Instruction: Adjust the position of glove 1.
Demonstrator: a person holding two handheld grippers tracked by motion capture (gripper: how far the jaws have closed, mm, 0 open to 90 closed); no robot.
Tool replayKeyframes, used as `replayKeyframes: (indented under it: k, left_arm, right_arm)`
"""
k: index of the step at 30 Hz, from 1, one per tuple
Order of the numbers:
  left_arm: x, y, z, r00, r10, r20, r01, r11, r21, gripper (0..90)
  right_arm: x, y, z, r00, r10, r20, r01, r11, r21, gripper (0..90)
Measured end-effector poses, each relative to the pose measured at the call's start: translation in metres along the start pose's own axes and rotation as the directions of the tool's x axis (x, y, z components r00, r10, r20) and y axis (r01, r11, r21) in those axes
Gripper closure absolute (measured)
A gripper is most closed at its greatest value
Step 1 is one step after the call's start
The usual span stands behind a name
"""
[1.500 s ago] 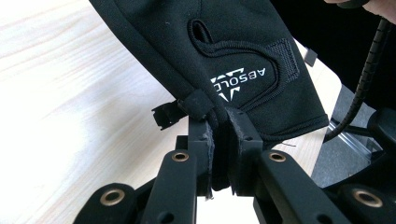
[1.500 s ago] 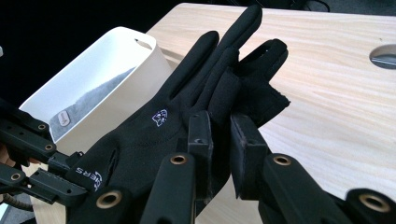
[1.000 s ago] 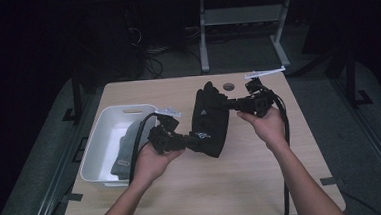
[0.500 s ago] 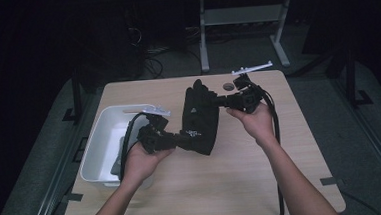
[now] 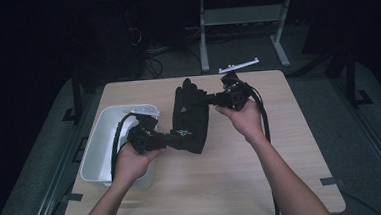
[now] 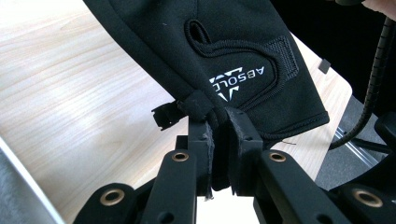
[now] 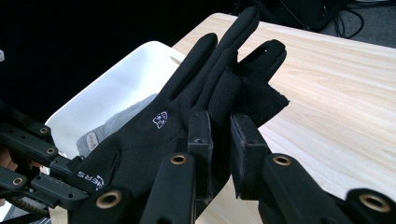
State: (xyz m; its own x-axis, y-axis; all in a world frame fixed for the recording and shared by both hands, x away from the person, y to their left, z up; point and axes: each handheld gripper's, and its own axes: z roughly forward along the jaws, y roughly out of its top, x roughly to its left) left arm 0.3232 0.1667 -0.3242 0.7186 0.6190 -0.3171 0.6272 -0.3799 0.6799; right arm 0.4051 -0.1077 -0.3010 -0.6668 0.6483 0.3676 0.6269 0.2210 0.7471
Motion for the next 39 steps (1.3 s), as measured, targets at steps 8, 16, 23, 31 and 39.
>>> replayKeyframes:
  k: [8, 16, 23, 31, 39]
  left_arm:
    - [0.006, -0.006, -0.012, 0.9998, -0.011, -0.015, 0.011, 0.9999, -0.011, 81.4]
    - [0.013, -0.012, -0.023, 0.9993, -0.025, -0.028, 0.025, 0.9995, -0.019, 81.3]
    - [0.019, -0.018, -0.032, 0.9985, -0.037, -0.039, 0.036, 0.9989, -0.03, 81.3]
    - [0.026, -0.024, -0.042, 0.9972, -0.051, -0.054, 0.049, 0.9982, -0.034, 81.4]
    - [0.031, -0.028, -0.051, 0.9958, -0.059, -0.07, 0.056, 0.9977, -0.038, 81.4]
  right_arm:
    - [0.009, 0.007, 0.012, 0.9998, -0.016, -0.013, 0.016, 1.0, 0.002, 79.5]
    - [0.019, 0.013, 0.024, 0.9995, -0.017, -0.028, 0.017, 1.0, 0.003, 79.5]
    - [0.027, 0.02, 0.035, 0.999, -0.022, -0.038, 0.022, 1.0, 0.007, 79.5]
    - [0.035, 0.024, 0.049, 0.9985, -0.021, -0.051, 0.022, 1.0, 0.015, 79.5]
    - [0.042, 0.029, 0.058, 0.9977, -0.021, -0.065, 0.022, 1.0, 0.012, 79.5]
